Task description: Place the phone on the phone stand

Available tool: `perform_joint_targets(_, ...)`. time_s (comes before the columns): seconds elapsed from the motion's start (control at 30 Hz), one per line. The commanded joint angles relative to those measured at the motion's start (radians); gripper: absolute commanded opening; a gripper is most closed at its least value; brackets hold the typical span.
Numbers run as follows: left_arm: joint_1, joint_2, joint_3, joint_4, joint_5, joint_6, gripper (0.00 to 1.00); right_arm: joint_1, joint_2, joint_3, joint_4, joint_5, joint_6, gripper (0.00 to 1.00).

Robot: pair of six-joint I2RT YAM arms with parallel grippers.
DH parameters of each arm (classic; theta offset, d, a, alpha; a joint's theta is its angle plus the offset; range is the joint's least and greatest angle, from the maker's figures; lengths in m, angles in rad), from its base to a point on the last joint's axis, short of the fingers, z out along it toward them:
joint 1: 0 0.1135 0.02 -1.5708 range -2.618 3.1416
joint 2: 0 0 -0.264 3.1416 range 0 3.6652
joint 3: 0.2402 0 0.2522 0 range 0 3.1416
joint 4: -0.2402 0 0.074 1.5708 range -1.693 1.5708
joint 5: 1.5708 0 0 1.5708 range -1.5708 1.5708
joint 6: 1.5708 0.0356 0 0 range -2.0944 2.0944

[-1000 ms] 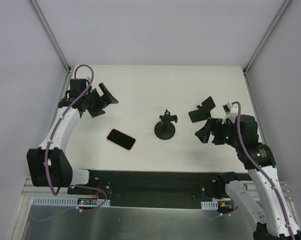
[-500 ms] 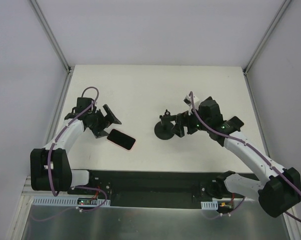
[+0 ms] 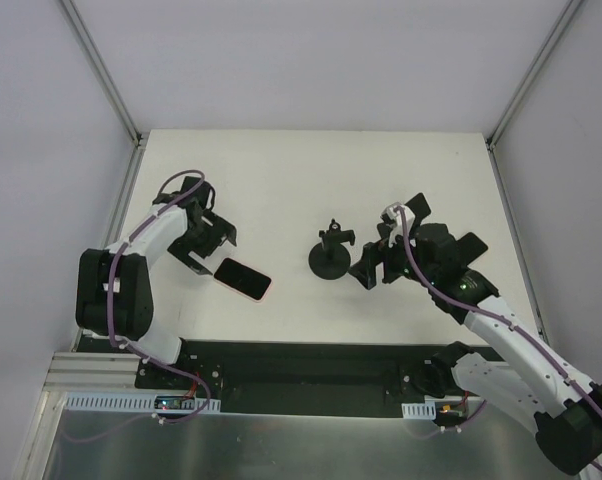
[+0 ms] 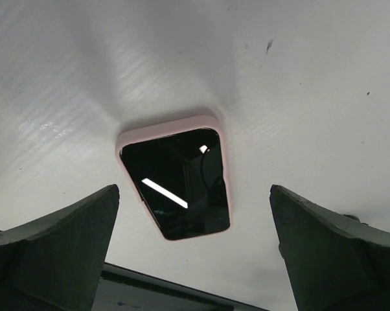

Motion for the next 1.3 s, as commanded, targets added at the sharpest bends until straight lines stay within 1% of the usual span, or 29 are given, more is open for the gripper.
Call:
perform_joint_targets(0.0,-0.025,0.076,0.063,-0.17,-0.049,-0.146,0.99,0.002,-0.079,-0.037,-0.012,0.046,0.017,0.91)
perform_joint_targets(0.13,-0.028,0.127,0.081,-0.17,0.016,-0.2,0.99,0.002,-0.109,-0.041,-0.043,0.047,0.009,0.91)
perform_joint_targets(0.33,-0.035,0.167,0.11,-0.17,0.002,-0.232,0.99,0.004,-0.137,-0.06,-0.052,0.049,0.008,0.91)
perform_joint_targets(0.53,-0.051,0.225,0.115,-0.147,0.016,-0.23,0.99,0.004,-0.143,-0.086,-0.038,0.038,0.026,0.92)
perform_joint_targets(0.67,-0.068,0.247,0.089,-0.132,0.02,-0.247,0.99,0.002,-0.14,-0.097,-0.038,0.032,0.035,0.92)
perform_joint_targets(0.77,-0.071,0.244,0.037,-0.082,0.028,-0.263,0.99,0.002,-0.152,-0.101,-0.046,0.038,0.041,0.92)
perform_joint_targets(0.83,-0.071,0.235,-0.02,-0.024,0.045,-0.279,0.96,0.002,-0.159,-0.098,-0.055,0.044,0.046,0.92)
perform_joint_targets(0.9,-0.073,0.233,-0.049,0.004,0.06,-0.292,0.9,0.002,-0.152,-0.089,-0.068,0.046,0.049,0.91)
perform_joint_targets(1.03,-0.081,0.241,-0.078,0.015,0.007,-0.318,0.86,0.002,-0.14,-0.072,-0.095,0.049,0.055,0.9)
perform_joint_targets(1.1,-0.081,0.253,-0.085,0.015,-0.012,-0.329,0.82,0.002,-0.14,-0.065,-0.106,0.049,0.063,0.9)
perform_joint_targets(1.2,-0.088,0.261,-0.091,0.018,-0.024,-0.332,0.67,0.002,-0.149,-0.054,-0.12,0.049,0.07,0.89)
perform_joint_targets(1.23,-0.094,0.259,-0.089,0.018,-0.026,-0.332,0.56,0.004,-0.154,-0.054,-0.123,0.05,0.077,0.89)
perform_joint_targets(1.27,-0.094,0.258,-0.089,0.018,-0.027,-0.33,0.51,0.005,-0.162,-0.054,-0.126,0.05,0.08,0.89)
